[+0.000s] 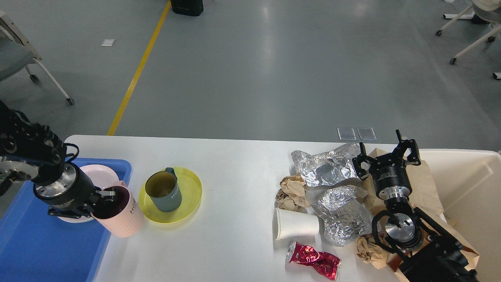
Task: Tidy desktop
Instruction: 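Lift the pink mug and place it at the tray's near corner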
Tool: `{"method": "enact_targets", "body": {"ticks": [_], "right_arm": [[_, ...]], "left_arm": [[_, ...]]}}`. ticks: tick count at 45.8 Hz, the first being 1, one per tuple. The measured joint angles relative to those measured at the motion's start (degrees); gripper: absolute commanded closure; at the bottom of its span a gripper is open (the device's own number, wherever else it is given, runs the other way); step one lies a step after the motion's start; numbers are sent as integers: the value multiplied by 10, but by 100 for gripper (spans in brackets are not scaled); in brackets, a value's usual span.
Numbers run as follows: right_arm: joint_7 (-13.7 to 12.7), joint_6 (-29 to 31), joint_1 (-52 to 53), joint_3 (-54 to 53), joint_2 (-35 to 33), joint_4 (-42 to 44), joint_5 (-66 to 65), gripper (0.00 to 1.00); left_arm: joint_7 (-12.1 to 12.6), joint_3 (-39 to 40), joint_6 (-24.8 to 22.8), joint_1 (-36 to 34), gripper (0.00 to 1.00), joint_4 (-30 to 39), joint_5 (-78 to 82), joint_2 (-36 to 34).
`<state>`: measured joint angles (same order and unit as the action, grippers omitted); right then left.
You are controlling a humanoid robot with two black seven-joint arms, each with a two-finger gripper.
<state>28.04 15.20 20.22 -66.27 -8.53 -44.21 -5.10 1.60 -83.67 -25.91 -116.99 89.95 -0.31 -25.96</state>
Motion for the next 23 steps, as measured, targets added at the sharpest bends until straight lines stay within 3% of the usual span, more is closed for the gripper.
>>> {"method": "enact_targets", "body": {"ticks": [6,13,17,23], "right_arm": [[0,0,0,0,0,0,0,0],[0,0,0,0,0,0,0,0],[0,0,0,0,0,0,0,0],[0,0,0,0,0,0,0,0]], "left_arm": [[0,-46,-101,-160,100,37,0,5],[-6,-66,-202,-271,100,41,0,20],[-8,-66,-226,-293,100,42,1,29],[-9,-66,-225,-296,100,42,3,43]]}}
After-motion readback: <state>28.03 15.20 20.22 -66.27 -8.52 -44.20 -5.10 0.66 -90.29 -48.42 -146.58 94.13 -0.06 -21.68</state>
